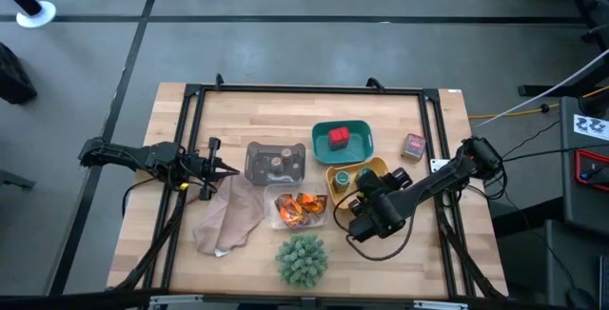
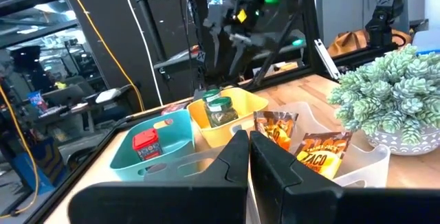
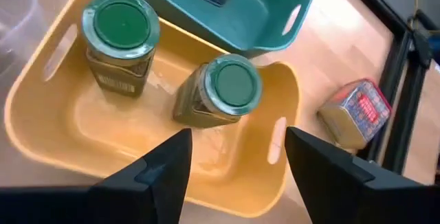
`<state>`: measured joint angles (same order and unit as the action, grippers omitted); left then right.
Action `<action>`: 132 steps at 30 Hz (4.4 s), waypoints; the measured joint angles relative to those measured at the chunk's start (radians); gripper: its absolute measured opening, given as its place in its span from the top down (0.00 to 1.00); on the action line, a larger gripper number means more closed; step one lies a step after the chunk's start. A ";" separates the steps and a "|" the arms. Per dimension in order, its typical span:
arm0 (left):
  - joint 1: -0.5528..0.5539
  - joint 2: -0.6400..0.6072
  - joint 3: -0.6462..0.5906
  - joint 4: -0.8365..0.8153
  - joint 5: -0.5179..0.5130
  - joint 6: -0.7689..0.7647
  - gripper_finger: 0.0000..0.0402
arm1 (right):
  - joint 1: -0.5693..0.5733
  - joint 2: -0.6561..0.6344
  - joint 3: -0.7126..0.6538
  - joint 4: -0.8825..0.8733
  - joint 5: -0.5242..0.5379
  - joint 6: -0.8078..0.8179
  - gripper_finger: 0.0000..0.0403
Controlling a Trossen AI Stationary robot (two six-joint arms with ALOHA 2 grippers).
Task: Sort spices by type
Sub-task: Put the red seasoning can into the blue bin
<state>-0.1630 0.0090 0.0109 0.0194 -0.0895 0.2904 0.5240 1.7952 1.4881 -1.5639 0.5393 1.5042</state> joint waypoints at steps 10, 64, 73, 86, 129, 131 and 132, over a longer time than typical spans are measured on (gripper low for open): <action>0.000 0.000 0.000 0.000 0.000 -0.003 1.00 | 0.000 -0.175 0.003 -0.008 0.062 -0.074 0.42; 0.001 0.000 -0.001 0.315 -0.324 -0.100 1.00 | -0.400 -0.710 -0.481 0.047 0.096 0.055 0.42; 0.072 0.000 -0.001 0.366 -0.616 0.026 1.00 | -0.401 -0.718 -0.636 0.130 -0.057 -0.031 0.55; 0.146 0.000 -0.001 0.268 -0.633 -0.069 1.00 | -0.400 -0.644 -0.799 0.320 0.007 0.039 0.97; 0.146 0.000 0.000 0.268 -0.628 -0.082 1.00 | -0.505 -0.437 -0.803 0.307 0.114 0.217 0.99; 0.146 0.000 0.000 0.267 -0.628 -0.084 1.00 | -0.545 -0.433 -0.803 0.309 0.110 0.207 0.99; 0.146 0.000 0.000 0.267 -0.628 -0.085 1.00 | -0.562 -0.432 -0.803 0.313 0.105 0.200 0.99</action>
<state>-0.0166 0.0090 0.0105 0.2866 -0.7174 0.2058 -0.0377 1.3628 0.6853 -1.2513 0.6447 1.7038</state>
